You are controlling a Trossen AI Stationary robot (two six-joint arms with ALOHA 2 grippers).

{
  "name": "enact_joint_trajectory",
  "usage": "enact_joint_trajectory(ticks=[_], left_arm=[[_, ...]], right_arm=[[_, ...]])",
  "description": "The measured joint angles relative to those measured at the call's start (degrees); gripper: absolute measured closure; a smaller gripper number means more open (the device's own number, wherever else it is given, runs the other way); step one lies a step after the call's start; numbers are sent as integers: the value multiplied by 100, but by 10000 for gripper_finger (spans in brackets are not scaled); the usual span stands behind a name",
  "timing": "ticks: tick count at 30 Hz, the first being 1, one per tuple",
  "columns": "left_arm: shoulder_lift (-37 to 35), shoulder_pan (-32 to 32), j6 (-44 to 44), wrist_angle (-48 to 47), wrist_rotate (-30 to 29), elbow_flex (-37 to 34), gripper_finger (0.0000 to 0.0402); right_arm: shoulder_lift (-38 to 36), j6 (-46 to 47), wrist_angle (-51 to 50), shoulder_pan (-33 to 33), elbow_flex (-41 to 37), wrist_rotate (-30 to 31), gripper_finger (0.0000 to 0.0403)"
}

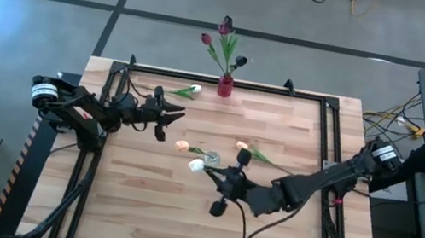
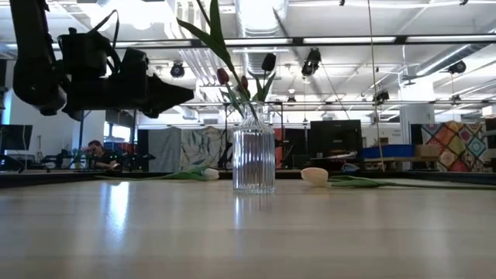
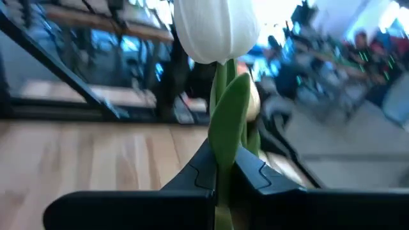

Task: Sort flowers into vase by color
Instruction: Put the bottom white tulip into the transparent vase

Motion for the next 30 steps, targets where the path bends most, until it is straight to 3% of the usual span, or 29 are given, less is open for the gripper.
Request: enact_joint_trajectory(ticks=[7, 17, 23, 30], left_arm=[[0, 0, 7, -21, 2, 0, 326], [0, 0, 23, 45, 0, 59, 326], [0, 0, 4, 43, 2, 109, 326], [0, 0, -122, 35, 15, 111, 326]], right_arm=[[-184, -911, 1599, -301, -451, -780, 393], [-734, -1104, 3353, -744, -1323, -1521, 393], [-748, -1238, 4630, -813, -1946, -1588, 394], [-756, -1219, 5212, -809, -2253, -1590, 394]])
